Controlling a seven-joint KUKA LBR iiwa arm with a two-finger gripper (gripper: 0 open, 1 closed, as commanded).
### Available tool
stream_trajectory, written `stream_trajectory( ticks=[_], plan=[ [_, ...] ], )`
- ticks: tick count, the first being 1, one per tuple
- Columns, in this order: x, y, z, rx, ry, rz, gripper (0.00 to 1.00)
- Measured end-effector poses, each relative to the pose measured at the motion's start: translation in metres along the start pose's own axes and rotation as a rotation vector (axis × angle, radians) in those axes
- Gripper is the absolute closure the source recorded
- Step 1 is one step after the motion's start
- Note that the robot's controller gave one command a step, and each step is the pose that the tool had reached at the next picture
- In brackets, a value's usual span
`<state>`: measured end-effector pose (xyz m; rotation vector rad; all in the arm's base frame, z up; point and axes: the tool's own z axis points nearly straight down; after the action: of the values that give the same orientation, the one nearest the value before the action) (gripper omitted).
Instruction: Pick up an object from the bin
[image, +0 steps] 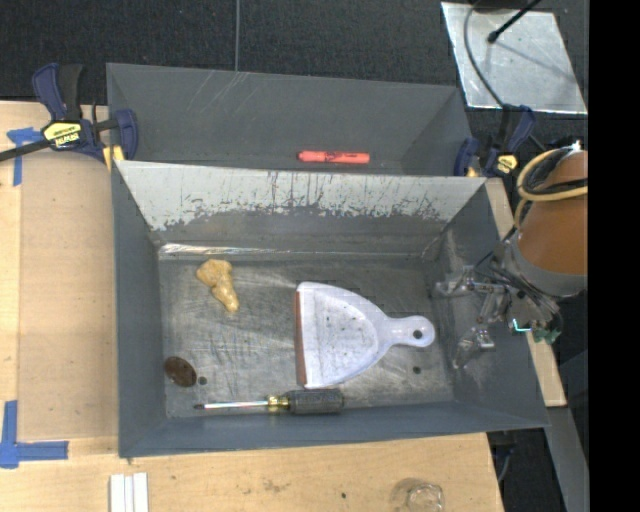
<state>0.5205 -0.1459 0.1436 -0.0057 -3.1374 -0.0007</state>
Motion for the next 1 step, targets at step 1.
stream_trajectory(
  ticks=[1],
  plan=[
    [-0.0020,0.0003,-0.0039,0.002,-0.007,-0.002,0.00]
  ],
)
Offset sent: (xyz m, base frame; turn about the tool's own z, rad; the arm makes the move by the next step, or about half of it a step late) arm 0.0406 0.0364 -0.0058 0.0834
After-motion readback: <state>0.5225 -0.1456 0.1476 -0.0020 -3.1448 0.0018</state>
